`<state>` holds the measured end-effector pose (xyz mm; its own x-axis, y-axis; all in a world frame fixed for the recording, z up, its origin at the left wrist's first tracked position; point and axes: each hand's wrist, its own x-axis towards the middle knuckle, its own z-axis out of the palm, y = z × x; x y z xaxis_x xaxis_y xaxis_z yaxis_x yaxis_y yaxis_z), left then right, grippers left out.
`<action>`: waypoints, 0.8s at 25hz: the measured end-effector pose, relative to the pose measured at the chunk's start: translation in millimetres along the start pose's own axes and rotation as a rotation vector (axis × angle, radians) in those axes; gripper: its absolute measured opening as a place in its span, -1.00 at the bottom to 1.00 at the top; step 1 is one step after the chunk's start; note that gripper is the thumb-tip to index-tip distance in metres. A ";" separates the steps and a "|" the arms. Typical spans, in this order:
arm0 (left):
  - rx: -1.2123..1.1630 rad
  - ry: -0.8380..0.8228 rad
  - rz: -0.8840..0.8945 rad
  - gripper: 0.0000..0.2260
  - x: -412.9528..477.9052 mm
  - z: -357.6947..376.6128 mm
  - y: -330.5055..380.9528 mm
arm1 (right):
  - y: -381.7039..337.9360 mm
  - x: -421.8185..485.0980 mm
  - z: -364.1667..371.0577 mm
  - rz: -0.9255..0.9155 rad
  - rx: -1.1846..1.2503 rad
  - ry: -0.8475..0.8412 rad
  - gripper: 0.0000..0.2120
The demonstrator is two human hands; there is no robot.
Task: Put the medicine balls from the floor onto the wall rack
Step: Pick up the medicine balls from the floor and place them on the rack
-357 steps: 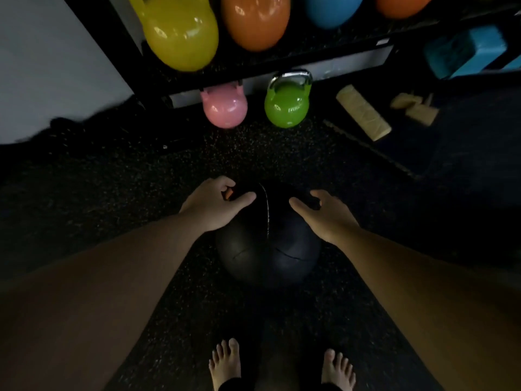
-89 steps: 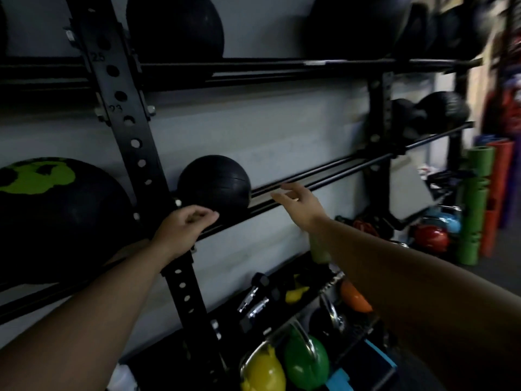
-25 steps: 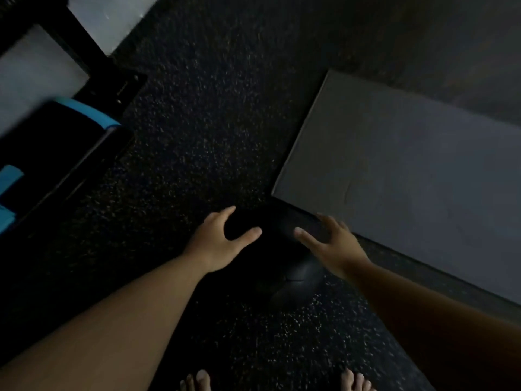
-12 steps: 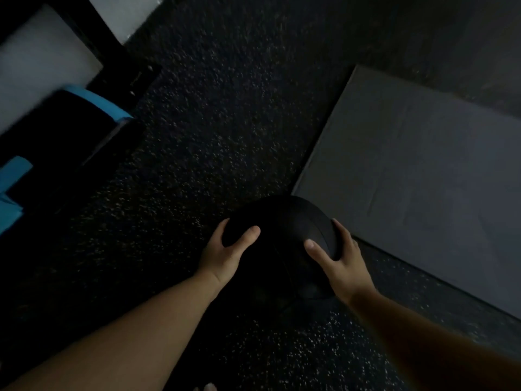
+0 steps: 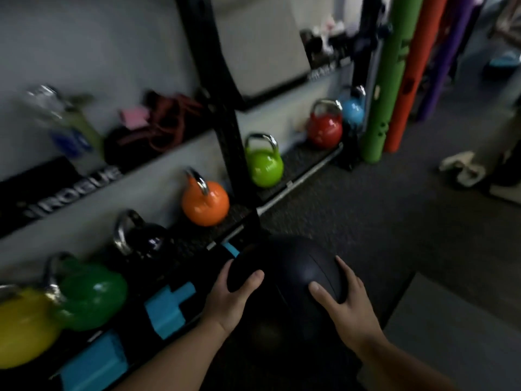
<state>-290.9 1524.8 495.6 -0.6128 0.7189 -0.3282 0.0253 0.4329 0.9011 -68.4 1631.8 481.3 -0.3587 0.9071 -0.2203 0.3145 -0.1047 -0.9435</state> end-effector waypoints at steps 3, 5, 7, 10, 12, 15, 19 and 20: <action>-0.021 0.122 0.138 -0.10 -19.1 -75.7 105.2 | -127.5 -4.3 14.4 -0.158 -0.025 0.007 0.38; -0.035 0.194 0.215 -0.17 -38.8 -135.9 174.6 | -214.7 -8.8 32.0 -0.256 -0.016 0.006 0.32; -0.068 0.235 0.289 -0.18 -59.4 -190.7 239.3 | -295.3 -15.2 52.4 -0.330 0.004 -0.021 0.25; -0.104 0.302 0.404 -0.19 -80.9 -277.9 315.1 | -408.0 -27.7 89.6 -0.476 0.040 -0.038 0.13; -0.122 0.394 0.485 -0.10 -92.5 -336.4 356.5 | -482.9 -38.4 120.7 -0.594 0.053 -0.054 0.14; -0.127 0.494 0.586 0.01 -108.8 -422.2 407.6 | -578.3 -57.9 170.1 -0.743 0.105 -0.071 0.24; -0.109 0.614 0.664 -0.01 -125.3 -524.8 461.1 | -675.9 -79.0 238.1 -0.837 0.209 -0.188 0.08; -0.109 0.646 0.658 0.06 -124.9 -547.6 468.7 | -695.9 -81.0 255.9 -0.850 0.220 -0.208 0.07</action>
<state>-635.1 1340.1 1114.2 -0.8234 0.3448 0.4507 0.4697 -0.0314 0.8822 -483.1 1526.9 1092.3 -0.5521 0.6239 0.5530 -0.2968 0.4728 -0.8297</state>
